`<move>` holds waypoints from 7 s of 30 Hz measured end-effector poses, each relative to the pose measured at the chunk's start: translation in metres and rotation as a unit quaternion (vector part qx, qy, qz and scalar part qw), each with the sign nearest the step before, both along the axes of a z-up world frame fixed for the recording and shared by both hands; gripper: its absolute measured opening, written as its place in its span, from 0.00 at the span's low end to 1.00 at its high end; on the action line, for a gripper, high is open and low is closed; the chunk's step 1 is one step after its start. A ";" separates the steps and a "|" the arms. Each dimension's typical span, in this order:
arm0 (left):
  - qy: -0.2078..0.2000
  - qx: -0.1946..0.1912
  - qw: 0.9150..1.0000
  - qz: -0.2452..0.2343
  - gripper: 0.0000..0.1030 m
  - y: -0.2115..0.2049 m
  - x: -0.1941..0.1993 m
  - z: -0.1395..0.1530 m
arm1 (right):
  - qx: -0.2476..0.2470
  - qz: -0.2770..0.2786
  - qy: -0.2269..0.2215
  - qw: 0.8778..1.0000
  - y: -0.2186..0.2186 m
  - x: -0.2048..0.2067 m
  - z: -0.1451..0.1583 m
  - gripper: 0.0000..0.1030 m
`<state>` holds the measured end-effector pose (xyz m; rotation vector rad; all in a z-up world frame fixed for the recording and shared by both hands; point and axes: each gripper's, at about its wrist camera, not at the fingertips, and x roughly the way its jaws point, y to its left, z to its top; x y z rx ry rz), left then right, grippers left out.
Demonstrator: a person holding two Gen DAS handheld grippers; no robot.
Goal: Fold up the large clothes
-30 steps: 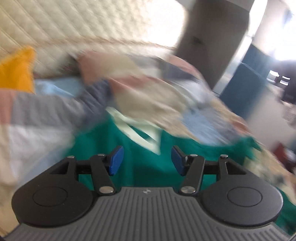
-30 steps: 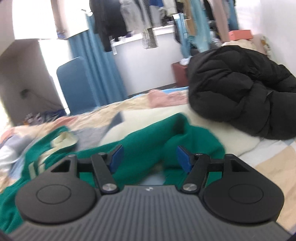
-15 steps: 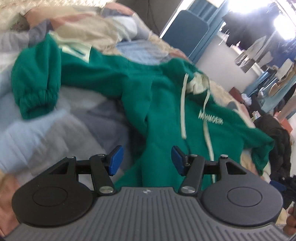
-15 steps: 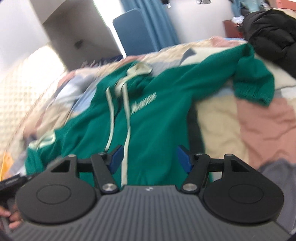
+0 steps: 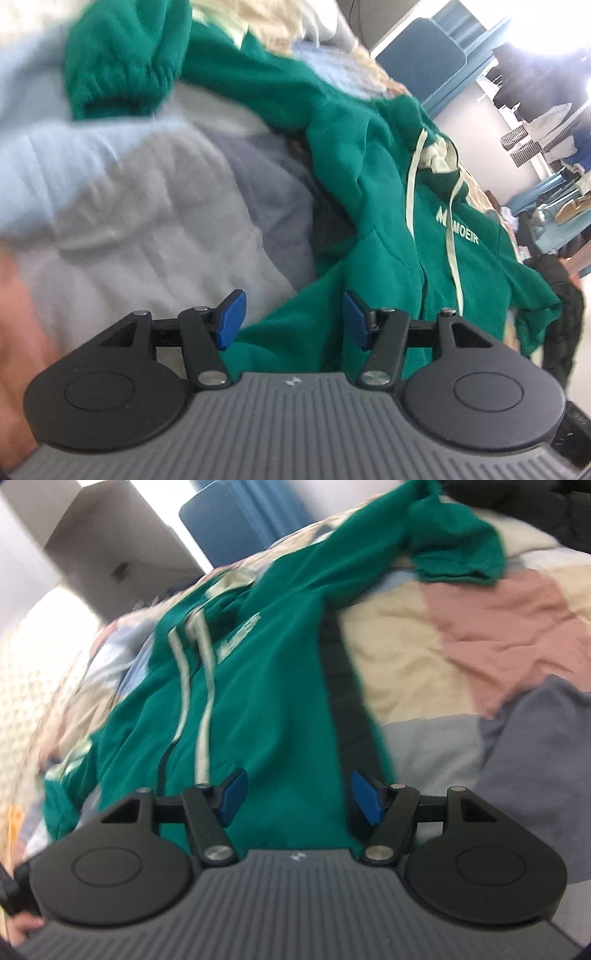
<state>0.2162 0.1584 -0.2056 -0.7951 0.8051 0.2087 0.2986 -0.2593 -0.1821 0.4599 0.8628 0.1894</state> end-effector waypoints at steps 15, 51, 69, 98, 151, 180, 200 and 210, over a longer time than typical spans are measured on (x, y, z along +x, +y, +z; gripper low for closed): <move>-0.003 -0.012 1.000 -0.006 0.62 -0.008 0.011 -0.011 | -0.042 0.092 -0.027 0.995 0.036 0.002 -0.002 0.65; -0.036 0.099 0.994 -0.001 0.04 -0.020 -0.074 0.077 | 0.008 -0.004 -0.030 1.000 -0.004 -0.029 0.020 0.06; 0.018 0.112 0.993 0.008 0.10 -0.012 -0.090 0.071 | -0.075 -0.013 0.013 0.997 0.003 -0.029 0.017 0.10; -0.037 0.159 0.981 -0.107 0.49 -0.095 0.065 0.055 | -0.132 0.088 -0.080 0.984 0.059 -0.008 0.020 0.45; -0.097 0.190 0.965 -0.156 0.58 -0.104 0.079 0.013 | -0.017 -0.091 -0.065 0.994 -0.023 0.147 0.023 0.83; -0.113 0.168 0.962 -0.183 0.63 -0.119 0.124 -0.023 | 0.111 -0.142 -0.295 0.938 -0.125 0.259 0.048 0.84; -0.109 0.200 0.959 -0.170 0.63 -0.126 0.115 -0.019 | 0.270 -0.271 -0.176 0.907 -0.180 0.181 -0.037 0.84; -0.108 0.194 0.963 -0.155 0.63 -0.122 0.118 -0.022 | 0.284 -0.327 -0.172 0.885 -0.176 0.199 -0.056 0.84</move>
